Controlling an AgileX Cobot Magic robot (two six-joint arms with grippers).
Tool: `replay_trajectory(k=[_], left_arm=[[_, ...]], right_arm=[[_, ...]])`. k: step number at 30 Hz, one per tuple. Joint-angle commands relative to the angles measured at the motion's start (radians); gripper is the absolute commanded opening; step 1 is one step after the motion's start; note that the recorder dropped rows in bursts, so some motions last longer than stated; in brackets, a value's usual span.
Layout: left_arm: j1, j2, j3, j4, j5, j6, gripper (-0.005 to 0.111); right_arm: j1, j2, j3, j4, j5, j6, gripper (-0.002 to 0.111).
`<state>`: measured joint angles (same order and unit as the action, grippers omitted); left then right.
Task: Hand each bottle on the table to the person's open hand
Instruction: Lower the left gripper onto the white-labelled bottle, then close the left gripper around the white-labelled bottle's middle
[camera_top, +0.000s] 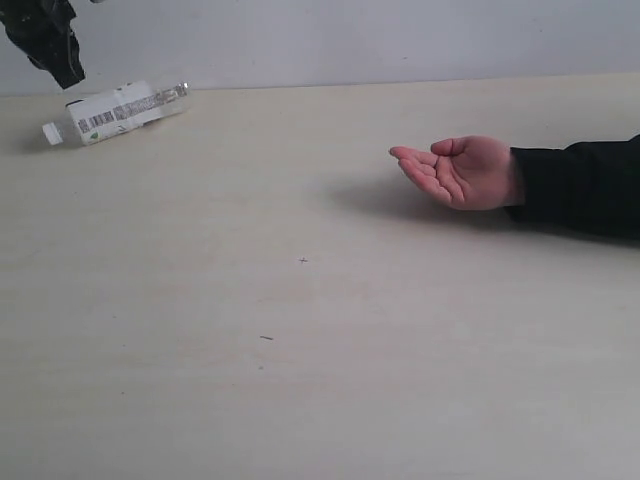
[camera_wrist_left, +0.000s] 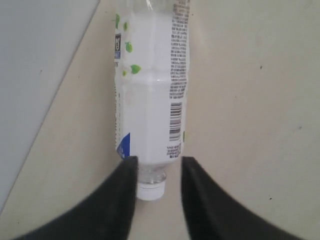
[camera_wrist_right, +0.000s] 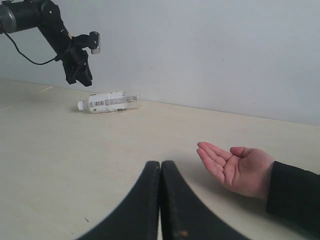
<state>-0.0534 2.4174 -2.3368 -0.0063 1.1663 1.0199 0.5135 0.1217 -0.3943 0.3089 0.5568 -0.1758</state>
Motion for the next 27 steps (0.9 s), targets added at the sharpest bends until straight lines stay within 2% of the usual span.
replay_trajectory(k=[1, 3, 8, 13, 17, 27], left_arm=[[-0.002, 0.009, -0.005, -0.015, -0.044, -0.007, 0.077], [-0.002, 0.014, -0.005, -0.004, -0.046, -0.038, 0.085], [-0.004, 0.045, -0.005, 0.089, -0.082, -0.1, 0.076], [-0.004, 0.091, -0.005, 0.103, -0.116, -0.138, 0.085], [-0.006, 0.114, -0.005, 0.105, -0.179, -0.168, 0.085], [-0.006, 0.156, -0.005, 0.103, -0.209, -0.17, 0.085]], right_arm=[[0.004, -0.005, 0.004, 0.0, -0.006, -0.009, 0.0], [0.004, -0.005, 0.004, 0.0, -0.006, -0.009, 0.0], [0.004, -0.005, 0.004, 0.0, -0.006, -0.009, 0.0], [0.004, -0.005, 0.004, 0.0, -0.006, -0.009, 0.0], [0.004, -0.005, 0.004, 0.0, -0.006, -0.009, 0.0], [0.004, -0.005, 0.004, 0.0, -0.006, -0.009, 0.0]])
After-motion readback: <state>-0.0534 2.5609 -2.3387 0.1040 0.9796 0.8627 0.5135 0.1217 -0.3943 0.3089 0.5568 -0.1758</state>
